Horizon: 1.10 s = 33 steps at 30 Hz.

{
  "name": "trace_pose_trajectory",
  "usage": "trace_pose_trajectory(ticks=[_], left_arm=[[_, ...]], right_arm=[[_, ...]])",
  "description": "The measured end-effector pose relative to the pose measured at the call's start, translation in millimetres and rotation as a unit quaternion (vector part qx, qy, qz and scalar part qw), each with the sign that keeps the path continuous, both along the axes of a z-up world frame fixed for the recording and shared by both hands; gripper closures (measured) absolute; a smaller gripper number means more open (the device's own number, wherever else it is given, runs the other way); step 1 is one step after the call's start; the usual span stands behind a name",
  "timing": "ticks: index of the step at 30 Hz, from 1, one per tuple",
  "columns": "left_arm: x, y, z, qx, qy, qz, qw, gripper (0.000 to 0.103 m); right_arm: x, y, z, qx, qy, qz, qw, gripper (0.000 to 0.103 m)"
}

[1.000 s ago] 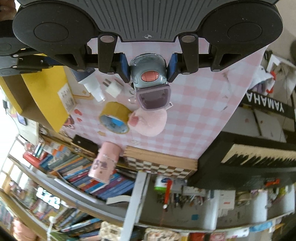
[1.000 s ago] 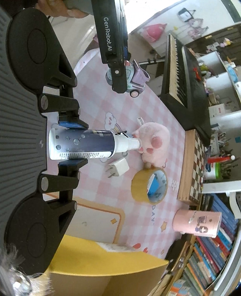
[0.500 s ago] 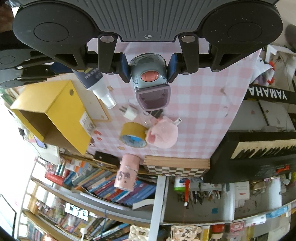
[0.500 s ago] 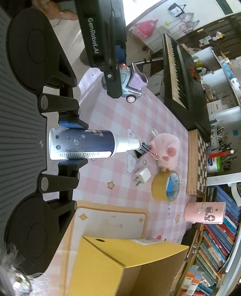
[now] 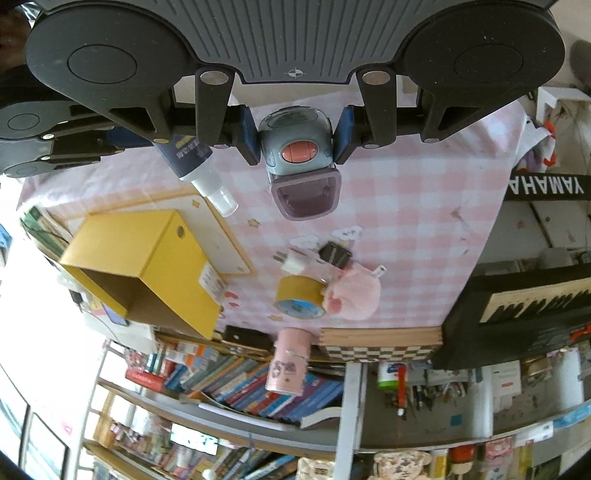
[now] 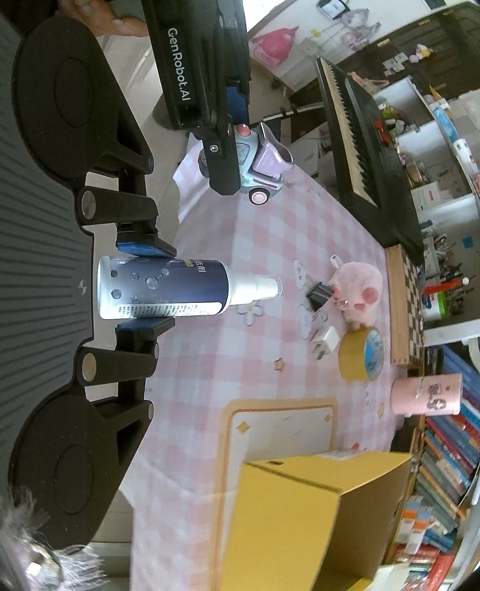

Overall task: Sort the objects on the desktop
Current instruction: 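Carry the toy car and spray bottle toward the yellow box with both grippers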

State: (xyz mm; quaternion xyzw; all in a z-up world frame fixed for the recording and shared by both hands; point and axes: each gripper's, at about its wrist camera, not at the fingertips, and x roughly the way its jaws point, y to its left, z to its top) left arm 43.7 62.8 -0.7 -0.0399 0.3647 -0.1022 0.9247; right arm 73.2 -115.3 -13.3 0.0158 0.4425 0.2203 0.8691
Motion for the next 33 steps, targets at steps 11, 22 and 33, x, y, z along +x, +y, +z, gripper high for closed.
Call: trace_pose_trajectory(ticks=[11,22,33], left_arm=[[-20.2,-23.1,-2.6,0.01,0.003,-0.068,0.9977,0.062],[-22.9,-52.3,-3.8,0.009,0.005,-0.14,0.9901,0.062],[-24.0,-74.7,-5.0,0.009,0.007,-0.187,0.9824,0.062]], right_arm=[[-42.3,-24.7,-9.5,0.012,0.016,-0.07,0.997,0.073],[-69.6,-50.8,-9.2,0.009,0.019,-0.139,0.99,0.073],[-84.6,-68.3,-7.7,0.003,0.018,-0.18,0.984,0.073]])
